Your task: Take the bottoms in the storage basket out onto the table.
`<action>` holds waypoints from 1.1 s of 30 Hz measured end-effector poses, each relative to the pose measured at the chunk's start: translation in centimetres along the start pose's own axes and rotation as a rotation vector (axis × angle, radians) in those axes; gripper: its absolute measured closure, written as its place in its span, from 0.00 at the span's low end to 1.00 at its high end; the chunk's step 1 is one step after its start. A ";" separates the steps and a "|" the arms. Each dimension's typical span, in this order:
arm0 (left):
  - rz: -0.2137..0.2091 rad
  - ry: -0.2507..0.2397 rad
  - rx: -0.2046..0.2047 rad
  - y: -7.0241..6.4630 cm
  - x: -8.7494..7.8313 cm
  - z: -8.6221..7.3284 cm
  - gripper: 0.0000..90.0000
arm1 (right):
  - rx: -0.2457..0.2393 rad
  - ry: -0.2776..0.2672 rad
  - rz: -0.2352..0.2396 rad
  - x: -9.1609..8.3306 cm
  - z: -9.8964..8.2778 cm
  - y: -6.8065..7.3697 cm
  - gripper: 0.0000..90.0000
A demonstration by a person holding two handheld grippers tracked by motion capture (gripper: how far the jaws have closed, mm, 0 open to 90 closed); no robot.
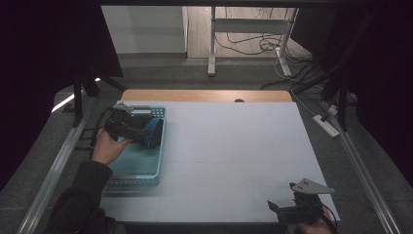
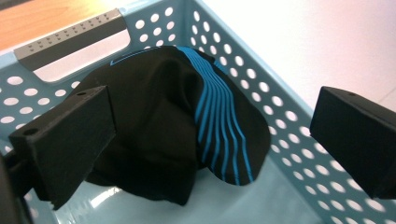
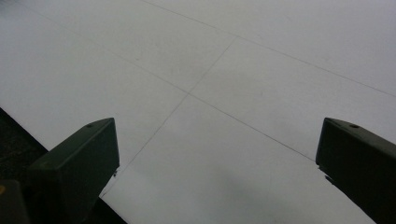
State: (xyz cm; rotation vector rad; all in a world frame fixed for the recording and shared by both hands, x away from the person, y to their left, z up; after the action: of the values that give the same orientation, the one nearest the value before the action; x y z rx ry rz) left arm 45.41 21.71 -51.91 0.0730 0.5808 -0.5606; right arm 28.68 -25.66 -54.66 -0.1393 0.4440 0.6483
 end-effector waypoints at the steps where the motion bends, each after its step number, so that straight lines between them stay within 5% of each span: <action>1: -0.002 0.006 0.001 0.1 0.3 0.0 0.00 | 0.000 0.001 0.000 0.0 0.0 0.0 0.00; 11: 0.009 0.070 0.008 1.4 3.2 0.4 0.00 | 0.000 0.003 0.002 0.0 0.0 0.0 0.00; 24: 0.035 0.095 -0.014 3.1 5.3 -0.3 0.00 | -0.004 0.005 0.009 0.0 -0.1 0.1 0.00; 28: 0.090 0.151 0.011 3.9 5.7 -1.4 0.00 | -0.014 0.009 0.008 0.0 -0.1 0.1 0.00; 33: 0.067 0.193 -0.026 4.4 6.2 -2.7 0.00 | -0.017 0.010 0.013 0.0 -0.1 0.2 0.00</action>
State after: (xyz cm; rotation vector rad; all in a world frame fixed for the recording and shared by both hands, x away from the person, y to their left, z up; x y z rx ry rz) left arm 50.60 23.06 -57.93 0.1220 0.7707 -0.4835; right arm 28.54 -25.52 -54.76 -0.1562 0.4489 0.6641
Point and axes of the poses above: each handheld gripper's, and its own axes: x roughly forward along the jaws, z roughly out of its top, y roughly to its left, the point moved 10 cm from there along x, roughly forward along the jaws, and after that the axes turned 15 degrees about -y, right-handed, at the moved point
